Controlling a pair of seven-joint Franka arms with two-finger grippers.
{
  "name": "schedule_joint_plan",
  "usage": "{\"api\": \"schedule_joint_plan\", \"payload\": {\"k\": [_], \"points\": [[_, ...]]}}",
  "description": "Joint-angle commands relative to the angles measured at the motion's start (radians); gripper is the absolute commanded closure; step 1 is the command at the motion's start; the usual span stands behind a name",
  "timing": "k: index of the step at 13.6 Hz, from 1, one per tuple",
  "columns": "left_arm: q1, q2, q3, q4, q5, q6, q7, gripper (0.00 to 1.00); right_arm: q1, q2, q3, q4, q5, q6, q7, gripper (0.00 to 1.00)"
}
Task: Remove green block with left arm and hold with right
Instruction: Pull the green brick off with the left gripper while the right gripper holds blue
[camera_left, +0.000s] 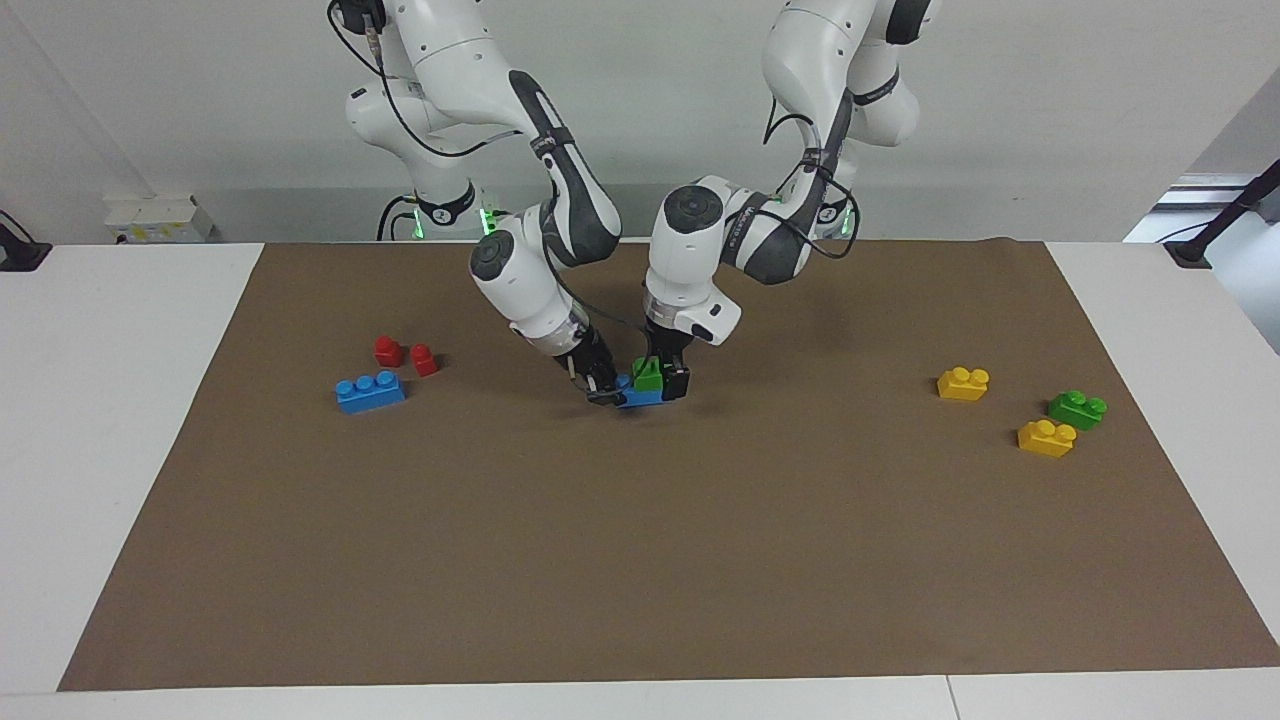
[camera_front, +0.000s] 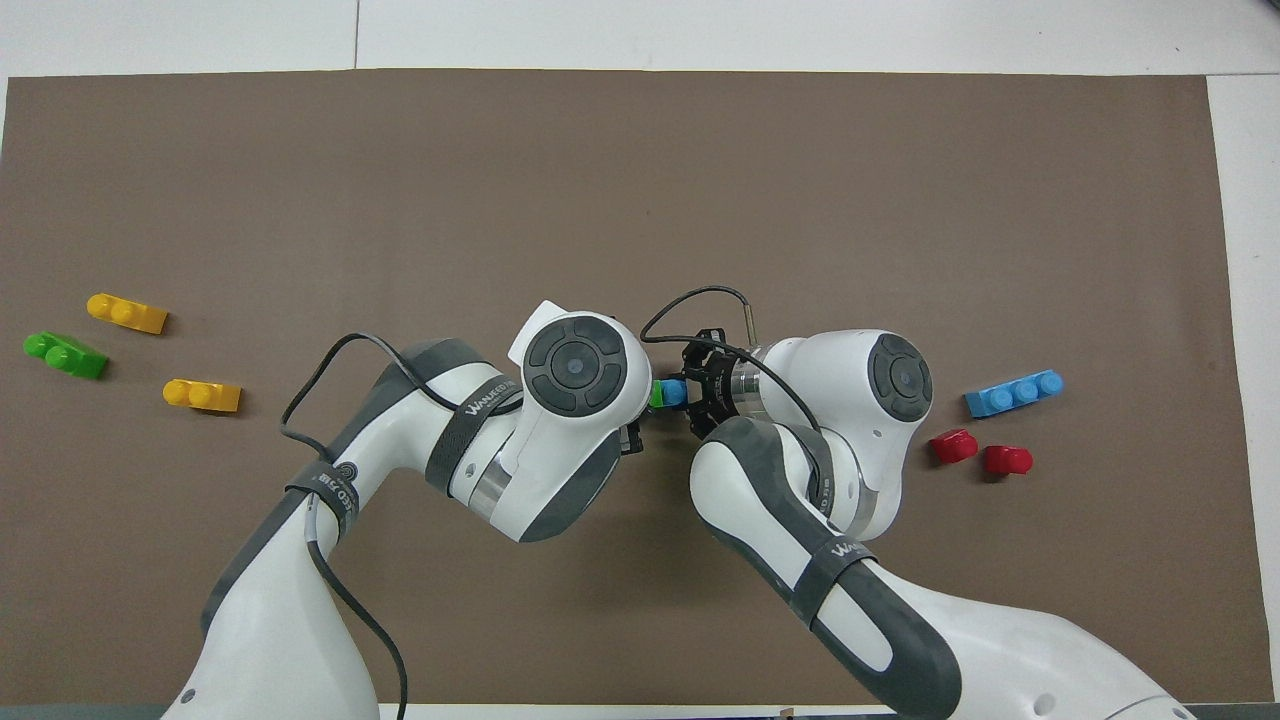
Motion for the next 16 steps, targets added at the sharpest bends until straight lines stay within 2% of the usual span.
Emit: {"api": "schedule_joint_plan", "payload": {"k": [1, 8, 13, 16], "points": [[-0.025, 0.0, 0.014, -0.004, 0.028, 0.004, -0.015, 1.0, -0.007, 0.001, 0.005, -0.008, 0.043, 0.012, -0.063, 1.0], [-0.019, -0.016, 0.014, -0.004, 0.03, -0.007, -0.011, 1.0, -0.017, 0.003, 0.005, -0.007, 0.052, 0.015, -0.069, 1.0], [0.058, -0.14, 0.012, 0.003, 0.03, -0.142, 0.07, 1.0, -0.037, 0.003, 0.003, 0.006, 0.052, 0.003, -0.067, 1.0], [0.15, -0.22, 0.012, 0.007, 0.028, -0.231, 0.186, 1.0, -0.073, -0.005, -0.001, 0.068, 0.05, -0.078, -0.069, 1.0]]}}
